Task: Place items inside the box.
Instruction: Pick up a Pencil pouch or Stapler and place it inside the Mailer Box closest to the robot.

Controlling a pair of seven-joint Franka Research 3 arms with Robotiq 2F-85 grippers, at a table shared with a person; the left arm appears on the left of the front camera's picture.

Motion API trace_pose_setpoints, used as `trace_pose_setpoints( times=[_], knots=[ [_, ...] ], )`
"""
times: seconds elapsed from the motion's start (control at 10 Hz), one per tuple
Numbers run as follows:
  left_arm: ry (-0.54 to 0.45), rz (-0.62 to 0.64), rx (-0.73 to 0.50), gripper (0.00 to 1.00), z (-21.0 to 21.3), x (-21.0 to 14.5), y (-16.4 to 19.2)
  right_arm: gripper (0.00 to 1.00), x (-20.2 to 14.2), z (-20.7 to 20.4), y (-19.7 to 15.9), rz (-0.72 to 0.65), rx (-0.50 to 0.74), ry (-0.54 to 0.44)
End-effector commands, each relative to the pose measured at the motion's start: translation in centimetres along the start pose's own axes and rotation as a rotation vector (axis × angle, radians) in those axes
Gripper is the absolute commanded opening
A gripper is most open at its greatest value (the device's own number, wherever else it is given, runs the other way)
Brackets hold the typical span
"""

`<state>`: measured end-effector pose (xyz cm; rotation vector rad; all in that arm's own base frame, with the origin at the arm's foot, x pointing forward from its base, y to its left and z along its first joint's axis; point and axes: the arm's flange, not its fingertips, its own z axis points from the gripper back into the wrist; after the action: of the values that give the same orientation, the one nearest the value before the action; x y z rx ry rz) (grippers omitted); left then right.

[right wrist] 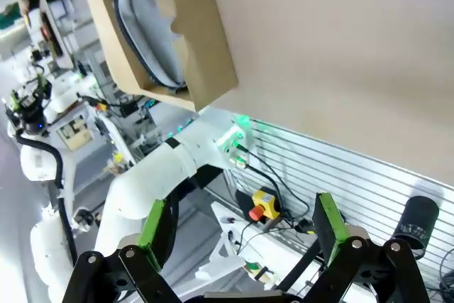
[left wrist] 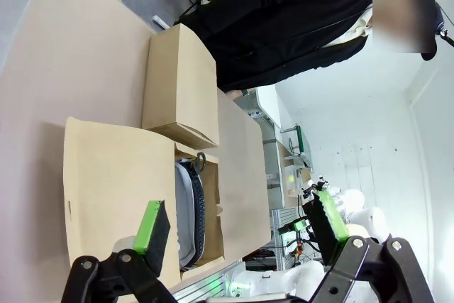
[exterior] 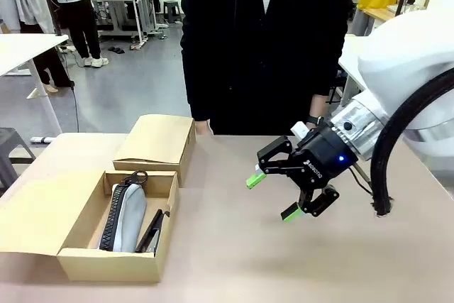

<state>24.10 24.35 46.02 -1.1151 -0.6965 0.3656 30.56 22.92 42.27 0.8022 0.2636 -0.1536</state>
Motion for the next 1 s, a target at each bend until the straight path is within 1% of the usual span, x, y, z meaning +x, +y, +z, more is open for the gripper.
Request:
trace_pose_setpoints(
  times=[0.0, 0.1, 0.2, 0.3, 0.4, 0.5, 0.6, 0.7, 0.8, 0.9],
  knots=[
    [-0.011, -0.018, -0.02, 1.0, 0.0, 0.0, -0.1, 1.0, 1.1, 4.4, -2.6, -0.011, 0.078, -0.095],
    [-0.011, -0.018, -0.02, 1.0, 0.0, 0.0, -0.1, 1.0, 2.0, 8.0, -4.5, -0.007, 0.139, -0.094],
    [-0.011, -0.018, -0.02, 1.0, 0.0, 0.0, -0.1, 1.0, 2.8, 11.4, -7.0, 0.028, 0.233, -0.004],
    [-0.011, -0.018, -0.02, 1.0, 0.0, 0.0, -0.1, 1.0, 3.5, 15.1, -10.7, 0.031, 0.323, 0.08],
    [-0.011, -0.018, -0.02, 1.0, 0.0, 0.0, -0.1, 1.0, 3.9, 17.6, -14.4, 0.052, 0.332, 0.194],
    [-0.011, -0.018, -0.02, 1.0, 0.0, 0.0, -0.1, 1.0, 3.7, 19.0, -18.0, 0.106, 0.316, 0.225],
    [-0.011, -0.018, -0.02, 1.0, 0.0, 0.0, -0.1, 1.0, 3.1, 19.5, -20.8, 0.094, 0.27, 0.127],
    [-0.011, -0.018, -0.02, 1.0, 0.0, 0.0, -0.1, 1.0, 2.0, 19.6, -23.0, 0.164, 0.238, 0.061],
    [-0.011, -0.018, -0.02, 1.0, 0.0, 0.0, -0.1, 1.0, 1.4, 19.6, -23.6, 0.192, 0.316, -0.076],
    [-0.011, -0.018, -0.02, 1.0, 0.0, 0.0, -0.1, 1.0, 1.2, 19.7, -22.4, 0.089, 0.307, 0.144]
  ],
)
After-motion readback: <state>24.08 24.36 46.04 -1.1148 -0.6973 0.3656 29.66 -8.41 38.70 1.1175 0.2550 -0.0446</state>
